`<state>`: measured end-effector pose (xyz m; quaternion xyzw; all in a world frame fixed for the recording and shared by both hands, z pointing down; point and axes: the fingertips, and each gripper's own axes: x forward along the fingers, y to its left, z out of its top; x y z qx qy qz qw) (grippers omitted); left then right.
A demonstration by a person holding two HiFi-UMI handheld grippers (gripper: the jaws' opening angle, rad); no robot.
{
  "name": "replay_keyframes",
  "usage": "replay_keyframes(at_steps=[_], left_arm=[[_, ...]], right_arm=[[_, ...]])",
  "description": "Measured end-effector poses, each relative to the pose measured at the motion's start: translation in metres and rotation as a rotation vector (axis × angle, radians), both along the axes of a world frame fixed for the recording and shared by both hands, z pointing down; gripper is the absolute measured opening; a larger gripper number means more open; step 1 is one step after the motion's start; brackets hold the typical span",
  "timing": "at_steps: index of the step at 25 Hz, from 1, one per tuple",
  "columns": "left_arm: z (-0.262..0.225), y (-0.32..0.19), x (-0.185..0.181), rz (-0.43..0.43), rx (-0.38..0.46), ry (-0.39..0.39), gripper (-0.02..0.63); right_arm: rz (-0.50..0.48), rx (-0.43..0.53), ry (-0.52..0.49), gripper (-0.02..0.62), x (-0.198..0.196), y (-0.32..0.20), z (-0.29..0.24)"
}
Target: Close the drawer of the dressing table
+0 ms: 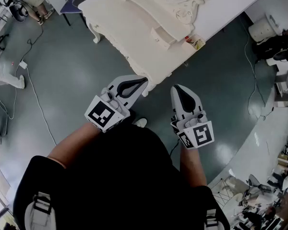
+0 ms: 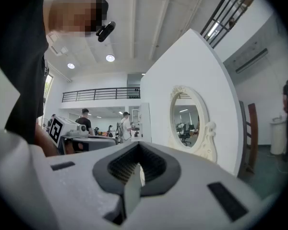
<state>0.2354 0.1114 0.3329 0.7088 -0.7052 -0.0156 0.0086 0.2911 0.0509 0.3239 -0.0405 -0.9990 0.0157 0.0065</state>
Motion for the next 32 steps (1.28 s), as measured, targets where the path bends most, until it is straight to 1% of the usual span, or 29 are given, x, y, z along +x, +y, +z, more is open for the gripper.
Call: replay_keyframes(at_steps=[6,10,14,18,21,25,32], left_arm=[[0.000,0.017,0.014,-0.017,-0.008,-0.015,-0.006],[0.000,0.019,0.018,-0.024,-0.007,-0.025,-0.006],[-0.003,0.022,0.018,-0.033,-0.004,-0.013,-0.005],[-0.008,0.031,0.013,-0.033,-0.021,-0.031,-0.006],[-0.008,0.038,0.003,-0.032,-0.020,-0.032,-0.006],[-0.005,0.044,-0.022,-0.024,-0.034,-0.014,-0.005],[-0.004,0.040,-0.070,0.094,-0.027,-0.008,-0.005]], right_arm=[[-0.003,-0.013,-0.013,0.002,0.016,0.011,-0.004],[0.000,-0.021,-0.016,0.002,0.021,0.010,-0.002],[0.005,-0.045,-0.009,0.002,0.020,0.011,0.004],[-0.004,-0.053,0.001,0.002,0.010,0.020,0.008],[-0.010,-0.052,0.009,0.002,-0.001,0.028,0.008],[-0.001,-0.058,0.022,0.003,-0.023,0.034,0.009],[0.081,-0.067,0.050,0.003,-0.073,0.040,0.011]])
